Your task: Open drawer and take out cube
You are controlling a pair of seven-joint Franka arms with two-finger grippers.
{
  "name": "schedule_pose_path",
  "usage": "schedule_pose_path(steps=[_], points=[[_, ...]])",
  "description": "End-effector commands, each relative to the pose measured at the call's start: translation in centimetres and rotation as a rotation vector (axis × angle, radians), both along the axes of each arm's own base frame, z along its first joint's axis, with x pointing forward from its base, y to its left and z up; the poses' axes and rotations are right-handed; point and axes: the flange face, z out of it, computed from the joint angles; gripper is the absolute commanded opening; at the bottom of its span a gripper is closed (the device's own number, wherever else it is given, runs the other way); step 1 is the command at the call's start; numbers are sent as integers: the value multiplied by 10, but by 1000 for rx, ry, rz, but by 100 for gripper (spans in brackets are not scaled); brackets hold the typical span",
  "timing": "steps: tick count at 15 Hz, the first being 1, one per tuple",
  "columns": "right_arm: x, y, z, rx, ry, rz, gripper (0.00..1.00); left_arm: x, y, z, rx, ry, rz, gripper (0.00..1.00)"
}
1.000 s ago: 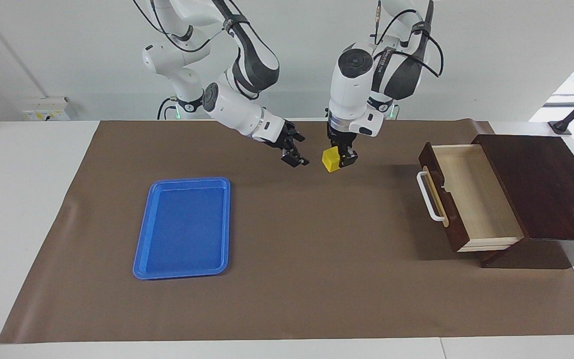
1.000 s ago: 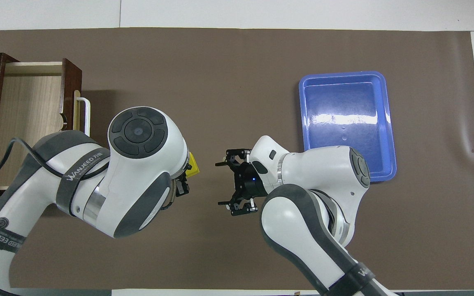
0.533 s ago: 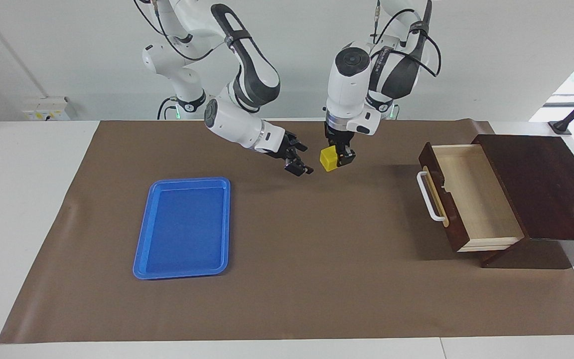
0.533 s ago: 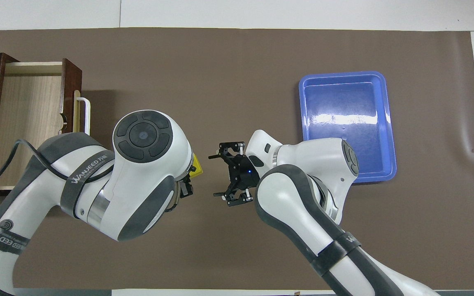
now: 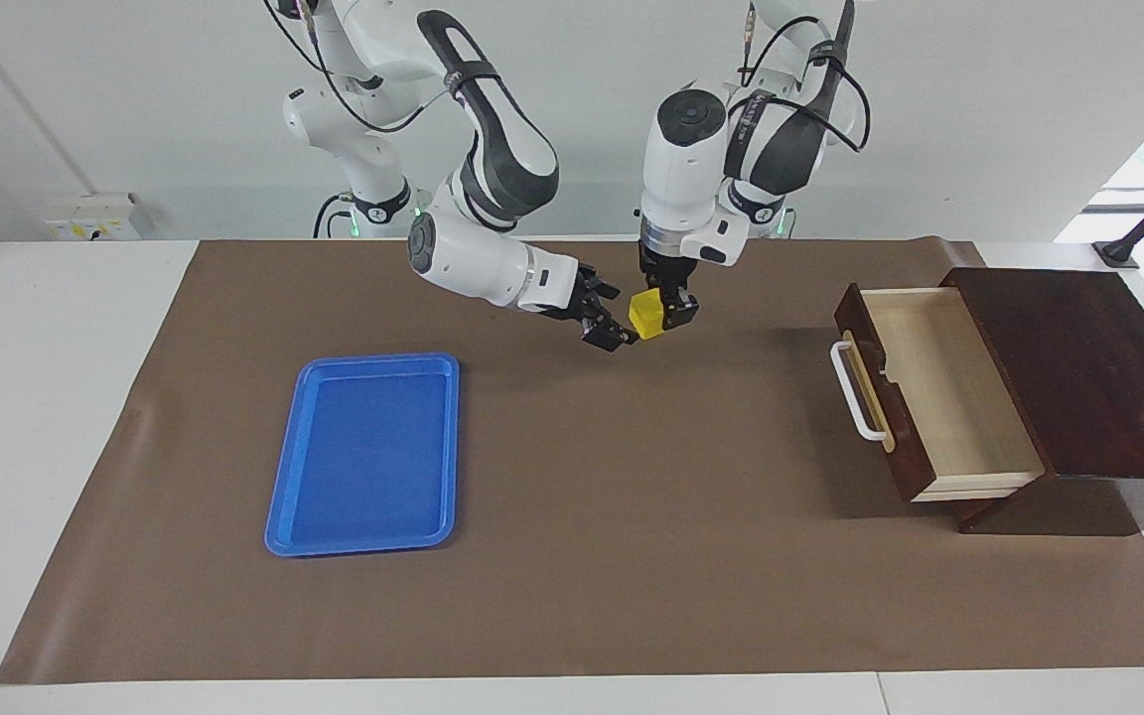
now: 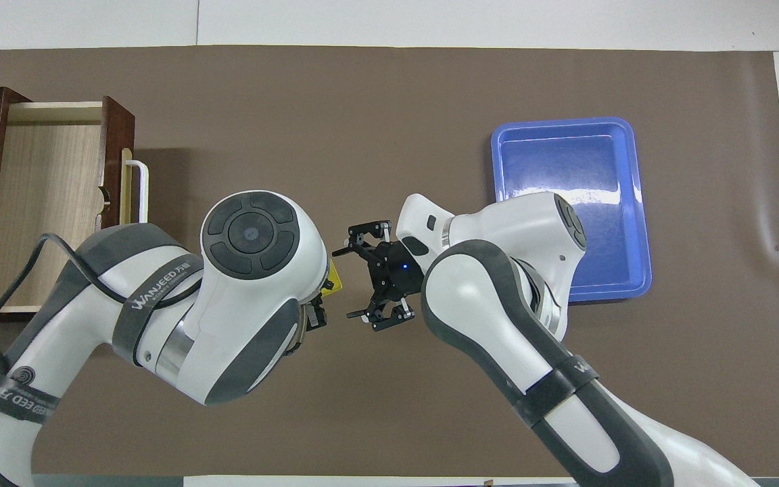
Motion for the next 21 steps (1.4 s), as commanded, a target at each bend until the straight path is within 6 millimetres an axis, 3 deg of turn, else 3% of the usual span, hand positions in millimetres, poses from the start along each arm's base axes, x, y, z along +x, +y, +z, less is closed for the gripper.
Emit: schedule_pose_path(steps=[1,12,14,16,18,21], points=[[5,3,-5,-9,-7,40,100,-13,-5,4,-23,-14,-11,0],[9,12,5,0,20,20,99,-28,-20,2,-38,-24,-108,0],[9,13,6,-1,19,19,76,-28,-20,1,-39,-25,-113,0],[10,11,5,-2,21,15,30,-29,-19,2,-38,-25,-114,0],[12,8,4,-4,22,13,0,-29,-18,1,-36,-22,-111,0],[13,6,4,-4,27,8,0,-29,-17,0,-35,-20,-108,0]])
